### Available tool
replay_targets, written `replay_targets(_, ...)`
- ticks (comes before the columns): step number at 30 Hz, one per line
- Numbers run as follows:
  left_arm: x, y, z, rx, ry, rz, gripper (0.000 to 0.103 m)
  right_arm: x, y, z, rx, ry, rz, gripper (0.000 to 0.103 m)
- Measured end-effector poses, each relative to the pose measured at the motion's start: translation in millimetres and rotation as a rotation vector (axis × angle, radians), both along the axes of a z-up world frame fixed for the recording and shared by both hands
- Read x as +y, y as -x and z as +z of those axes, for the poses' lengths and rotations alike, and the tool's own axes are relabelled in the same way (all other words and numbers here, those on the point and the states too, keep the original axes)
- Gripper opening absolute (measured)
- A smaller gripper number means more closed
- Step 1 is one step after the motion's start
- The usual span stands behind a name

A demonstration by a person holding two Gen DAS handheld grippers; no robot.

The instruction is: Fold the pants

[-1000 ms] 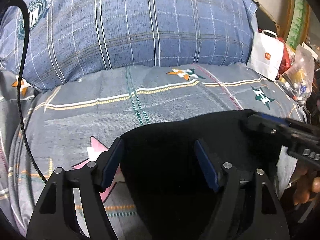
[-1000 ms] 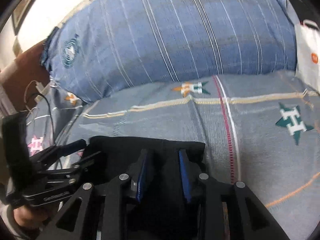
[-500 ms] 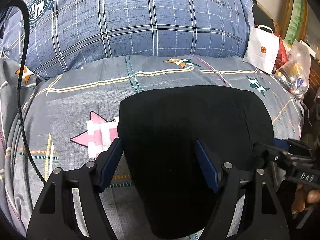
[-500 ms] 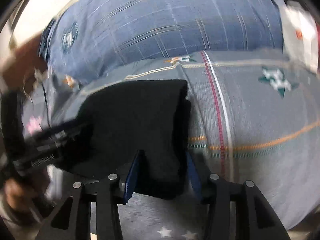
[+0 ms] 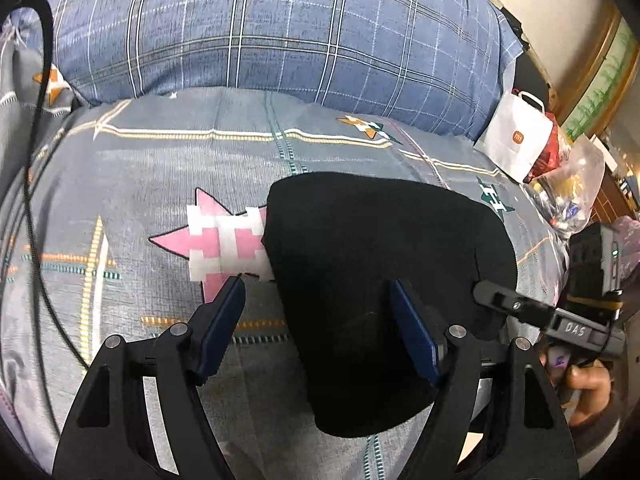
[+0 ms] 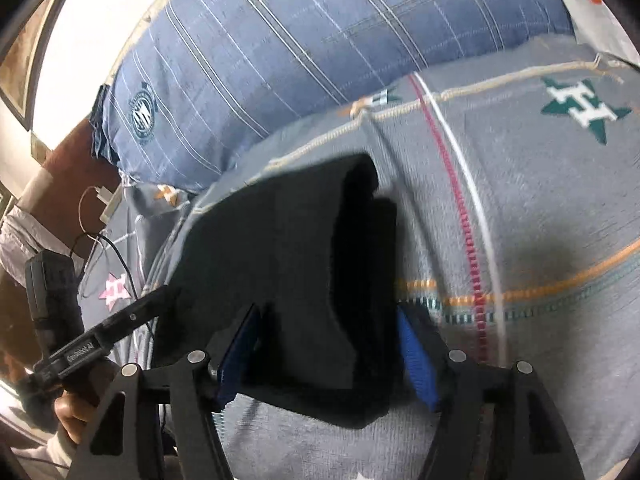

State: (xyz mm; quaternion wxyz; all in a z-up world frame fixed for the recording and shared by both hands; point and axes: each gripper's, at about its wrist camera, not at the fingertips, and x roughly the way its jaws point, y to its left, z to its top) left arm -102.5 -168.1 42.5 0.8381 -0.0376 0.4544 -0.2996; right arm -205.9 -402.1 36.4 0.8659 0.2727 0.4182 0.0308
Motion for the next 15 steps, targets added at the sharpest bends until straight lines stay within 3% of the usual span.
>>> replay_targets(3, -2, -3, -4, 0.007, 0.017, 0.004, 0.08, -3, -2, -4, -0.024, -0.043, 0.006, 0.072)
replay_targets(9, -13, -8, -18, 0.056, 0.05, -0.019, 0.08, -4, -4, -8, -0.064, -0.056, 0.016, 0.073)
replay_targets(15, -18, -2, -15, 0.043, 0.058, -0.074, 0.079, 9, -1, 9, -0.075, 0.027, 0.029, 0.046)
